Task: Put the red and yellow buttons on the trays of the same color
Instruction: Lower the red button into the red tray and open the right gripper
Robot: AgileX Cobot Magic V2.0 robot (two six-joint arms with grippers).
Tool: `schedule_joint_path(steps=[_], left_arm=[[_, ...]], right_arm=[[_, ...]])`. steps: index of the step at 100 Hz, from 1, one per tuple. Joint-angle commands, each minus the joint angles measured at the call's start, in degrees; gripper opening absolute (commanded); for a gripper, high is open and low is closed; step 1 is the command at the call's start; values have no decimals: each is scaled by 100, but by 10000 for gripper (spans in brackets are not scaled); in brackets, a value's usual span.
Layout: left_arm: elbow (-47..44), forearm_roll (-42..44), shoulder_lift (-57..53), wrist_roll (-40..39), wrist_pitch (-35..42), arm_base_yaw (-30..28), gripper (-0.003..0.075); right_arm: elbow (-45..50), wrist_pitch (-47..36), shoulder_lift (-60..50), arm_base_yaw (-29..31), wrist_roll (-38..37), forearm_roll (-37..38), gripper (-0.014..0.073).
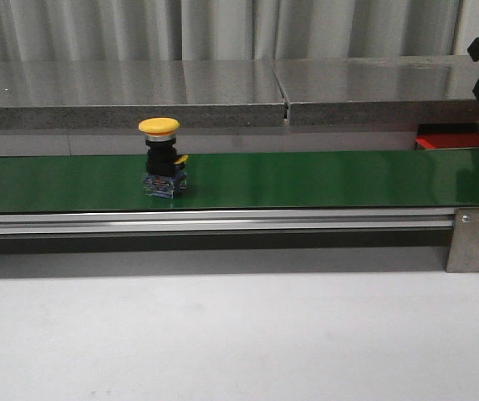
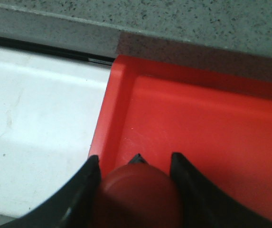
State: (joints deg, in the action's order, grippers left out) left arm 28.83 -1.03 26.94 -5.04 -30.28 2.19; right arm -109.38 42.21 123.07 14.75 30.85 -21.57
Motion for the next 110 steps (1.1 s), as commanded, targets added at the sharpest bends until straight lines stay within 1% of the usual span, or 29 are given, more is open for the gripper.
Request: schedule_joint_path(steps=[1,22,44,66,71,75,80,85,87,90,93,94,102,110], left_arm=[[148,-50,15,-10,397,40,-19],[148,-50,15,-10,397,40,-19],[148,-50,15,-10,407,40,-19],[148,-50,15,-10,407,40,-19],[148,-50,15,-10,407,40,-19],[148,-50,15,-10,407,40,-19],[148,-50,15,-10,407,40,-19],[148,-50,15,-10,407,40,-19],[148,-50,15,-10,407,40,-19],[148,-50,15,-10,407,40,-19],[148,-50,15,-10,407,40,-19],[148,-50,15,-10,407,40,-19],[148,-50,15,-10,407,40,-19],[148,-50,15,-10,407,40,-19]], right_arm=[[-390,-314,-152,30,46,-108,174],[-598,-381,250,30,46,6,174],[-606,-371,433,30,46,234,174],[-606,-276,528,30,46,256,180],[-606,-284,528,30,46,256,213],[-606,-288,528,30,46,256,272],[-606,-288,515,30,46,256,374],[-606,-288,501,30,46,250,511],[-606,-288,494,30,46,250,544],[-612,-288,473,30,46,250,616],[-619,-281,447,30,46,250,663],[-619,-281,432,30,46,250,671],[-619,-269,313,30,46,250,637],[-625,-256,119,30,46,245,635]])
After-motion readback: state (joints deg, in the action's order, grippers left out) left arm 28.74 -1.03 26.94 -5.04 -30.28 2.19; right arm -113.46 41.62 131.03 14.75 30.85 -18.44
